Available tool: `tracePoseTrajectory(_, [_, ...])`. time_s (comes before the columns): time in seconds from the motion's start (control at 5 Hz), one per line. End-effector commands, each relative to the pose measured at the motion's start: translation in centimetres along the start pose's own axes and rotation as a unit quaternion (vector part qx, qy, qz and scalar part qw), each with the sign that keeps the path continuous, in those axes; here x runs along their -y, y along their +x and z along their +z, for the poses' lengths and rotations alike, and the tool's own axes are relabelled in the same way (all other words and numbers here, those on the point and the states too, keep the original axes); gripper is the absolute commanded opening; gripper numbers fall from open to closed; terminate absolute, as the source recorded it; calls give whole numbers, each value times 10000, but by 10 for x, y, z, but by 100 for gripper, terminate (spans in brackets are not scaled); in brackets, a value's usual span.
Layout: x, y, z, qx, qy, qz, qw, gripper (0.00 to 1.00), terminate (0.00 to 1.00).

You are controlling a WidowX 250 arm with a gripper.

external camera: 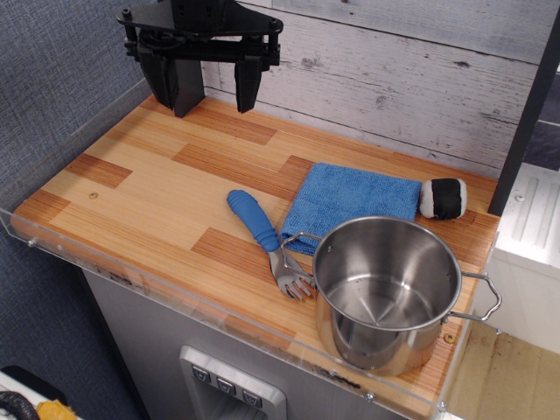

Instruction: Move blue fork to the far right of blue cloth

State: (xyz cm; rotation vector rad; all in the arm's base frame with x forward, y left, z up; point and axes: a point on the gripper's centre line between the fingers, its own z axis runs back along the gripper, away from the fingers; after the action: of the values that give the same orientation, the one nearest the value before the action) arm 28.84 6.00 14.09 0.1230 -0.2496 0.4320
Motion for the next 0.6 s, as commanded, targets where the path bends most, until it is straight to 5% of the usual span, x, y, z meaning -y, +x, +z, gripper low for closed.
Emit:
tracePoseTrajectory(0.0, [0,0,0,0,0,0,10000,100,0])
tracePoseTrajectory(0.4, [-21,9,5,-398,391,1785,9824,100,0])
